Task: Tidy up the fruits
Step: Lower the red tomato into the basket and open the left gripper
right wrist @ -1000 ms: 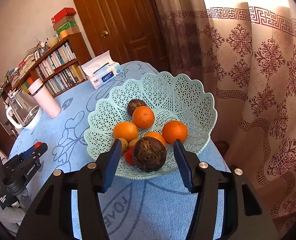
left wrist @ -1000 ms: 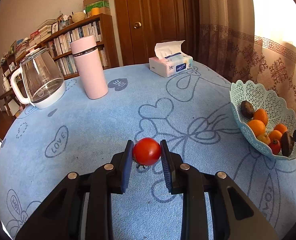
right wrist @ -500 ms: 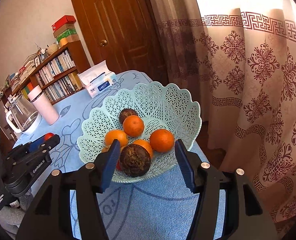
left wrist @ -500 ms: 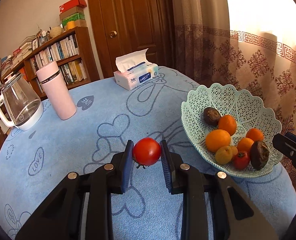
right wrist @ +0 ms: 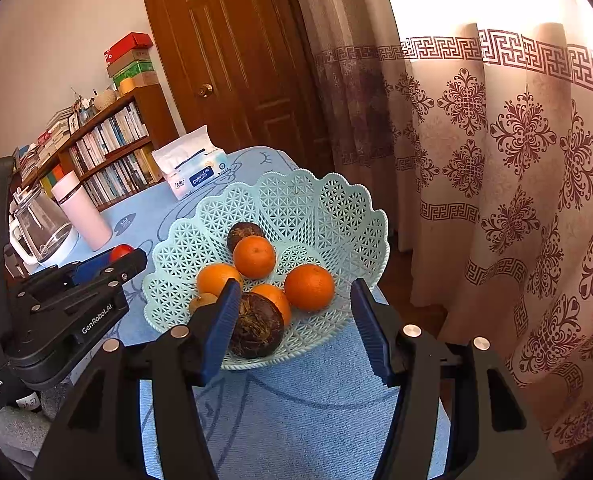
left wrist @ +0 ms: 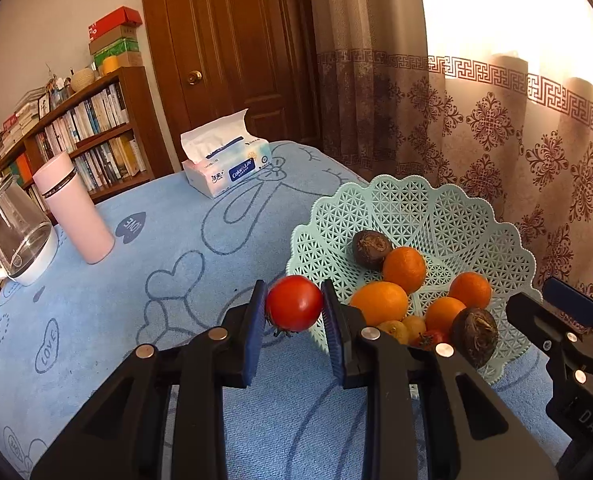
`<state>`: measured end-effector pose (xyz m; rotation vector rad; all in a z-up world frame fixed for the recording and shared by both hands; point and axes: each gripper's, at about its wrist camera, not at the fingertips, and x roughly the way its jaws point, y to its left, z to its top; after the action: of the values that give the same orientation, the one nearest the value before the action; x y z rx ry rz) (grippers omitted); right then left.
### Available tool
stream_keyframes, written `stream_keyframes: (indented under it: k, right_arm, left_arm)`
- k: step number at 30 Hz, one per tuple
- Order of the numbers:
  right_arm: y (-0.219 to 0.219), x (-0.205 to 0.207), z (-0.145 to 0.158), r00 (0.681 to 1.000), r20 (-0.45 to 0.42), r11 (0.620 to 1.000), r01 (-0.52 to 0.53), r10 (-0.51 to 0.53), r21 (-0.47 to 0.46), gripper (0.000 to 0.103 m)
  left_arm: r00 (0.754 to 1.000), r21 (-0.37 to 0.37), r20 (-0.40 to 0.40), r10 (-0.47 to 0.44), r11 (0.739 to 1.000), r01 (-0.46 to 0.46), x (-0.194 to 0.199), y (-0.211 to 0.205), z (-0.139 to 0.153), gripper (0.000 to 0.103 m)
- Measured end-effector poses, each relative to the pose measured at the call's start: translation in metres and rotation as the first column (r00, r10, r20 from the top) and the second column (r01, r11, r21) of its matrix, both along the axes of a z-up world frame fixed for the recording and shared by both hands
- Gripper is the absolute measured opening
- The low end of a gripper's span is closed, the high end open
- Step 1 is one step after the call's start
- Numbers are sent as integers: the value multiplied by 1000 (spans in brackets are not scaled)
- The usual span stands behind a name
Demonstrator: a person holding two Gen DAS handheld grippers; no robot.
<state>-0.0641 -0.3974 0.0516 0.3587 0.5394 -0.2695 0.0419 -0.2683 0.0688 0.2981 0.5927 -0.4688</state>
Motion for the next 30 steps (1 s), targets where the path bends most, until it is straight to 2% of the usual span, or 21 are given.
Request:
stream_keyframes:
  k: [6,11,30]
  right_arm:
    - [-1,0,-2,1000,-1,1000,-2,2,4,59]
    - [-3,0,-2,1000,-5,1000,2,-2,4,59]
    - [-4,2,-4,1000,-15,1000,12,-12,-6,59]
  left_arm:
    - [999,-17,-11,-43,999,43,-3,-15,-1,28]
    - [996,-48,-50,-76,996,74,-1,-21,-7,28]
    - [986,-96,-119,-118,990,107,5,-21,-24,28]
